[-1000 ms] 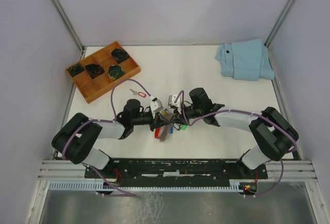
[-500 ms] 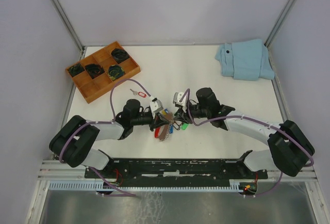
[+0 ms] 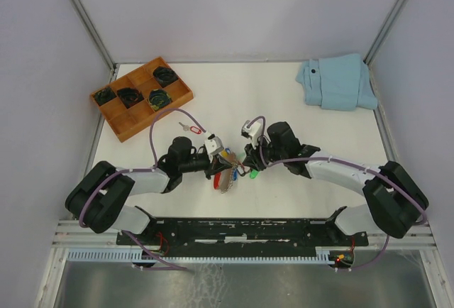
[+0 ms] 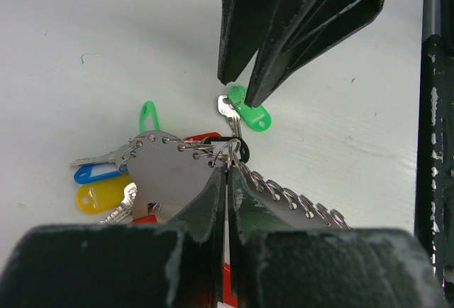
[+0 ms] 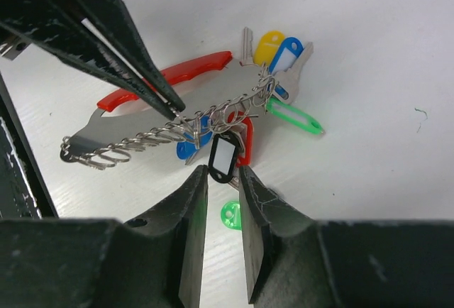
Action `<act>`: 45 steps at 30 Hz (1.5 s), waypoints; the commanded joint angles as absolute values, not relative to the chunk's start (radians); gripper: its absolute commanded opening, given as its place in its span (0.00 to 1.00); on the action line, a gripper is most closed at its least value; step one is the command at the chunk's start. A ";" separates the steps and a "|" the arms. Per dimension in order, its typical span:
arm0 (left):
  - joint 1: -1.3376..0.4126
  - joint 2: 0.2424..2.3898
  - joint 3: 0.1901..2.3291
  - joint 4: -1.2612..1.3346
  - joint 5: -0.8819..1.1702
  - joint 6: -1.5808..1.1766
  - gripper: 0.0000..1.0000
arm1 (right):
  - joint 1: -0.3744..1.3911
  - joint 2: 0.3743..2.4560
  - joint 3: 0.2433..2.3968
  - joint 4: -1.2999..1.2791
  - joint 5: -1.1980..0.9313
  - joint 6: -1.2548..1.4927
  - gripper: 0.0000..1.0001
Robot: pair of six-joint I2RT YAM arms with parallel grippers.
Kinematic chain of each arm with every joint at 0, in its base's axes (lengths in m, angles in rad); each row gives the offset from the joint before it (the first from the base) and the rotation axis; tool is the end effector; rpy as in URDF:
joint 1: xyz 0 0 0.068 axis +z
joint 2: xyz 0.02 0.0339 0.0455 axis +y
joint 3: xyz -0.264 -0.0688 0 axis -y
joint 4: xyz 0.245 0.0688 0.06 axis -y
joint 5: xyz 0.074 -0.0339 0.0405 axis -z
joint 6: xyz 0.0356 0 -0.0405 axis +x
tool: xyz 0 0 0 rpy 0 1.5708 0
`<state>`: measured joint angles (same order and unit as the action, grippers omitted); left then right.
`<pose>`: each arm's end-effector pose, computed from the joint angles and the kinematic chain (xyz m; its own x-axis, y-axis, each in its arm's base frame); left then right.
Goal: Put the keys on the keyring
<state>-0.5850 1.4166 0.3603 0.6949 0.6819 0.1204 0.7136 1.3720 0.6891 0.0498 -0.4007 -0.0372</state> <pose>0.1938 -0.1553 0.1547 -0.1821 0.2325 -0.9554 0.9490 0.2959 -0.1089 0.2040 0.1950 0.2011 -0.4157 -0.4052 -0.8142 -0.8565 0.4755 0.2006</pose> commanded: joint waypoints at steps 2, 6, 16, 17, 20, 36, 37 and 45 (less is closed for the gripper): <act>-0.588 1.394 0.354 0.785 0.698 0.143 0.03 | 0.723 1.430 0.710 0.162 -0.331 0.075 0.30; -0.588 1.396 0.354 0.791 0.708 0.140 0.03 | 0.723 1.463 0.710 0.214 -0.331 0.096 0.30; -0.588 1.400 0.359 0.792 0.714 0.135 0.03 | 0.747 1.543 0.722 0.273 -0.434 0.140 0.30; -0.588 1.400 0.358 0.792 0.713 0.135 0.03 | 0.749 1.543 0.724 0.270 -0.437 0.140 0.30; -0.588 1.398 0.358 0.792 0.713 0.135 0.03 | 0.752 1.532 0.715 0.245 -0.403 0.134 0.30; -0.588 1.386 0.357 0.780 0.717 0.138 0.03 | 0.752 1.424 0.690 0.143 -0.390 0.061 0.43; -0.588 1.386 0.357 0.781 0.716 0.138 0.03 | 0.752 1.436 0.696 0.143 -0.393 0.061 0.42; -0.588 1.390 0.359 0.781 0.735 0.138 0.03 | 0.752 1.499 0.703 0.185 -0.386 0.056 0.42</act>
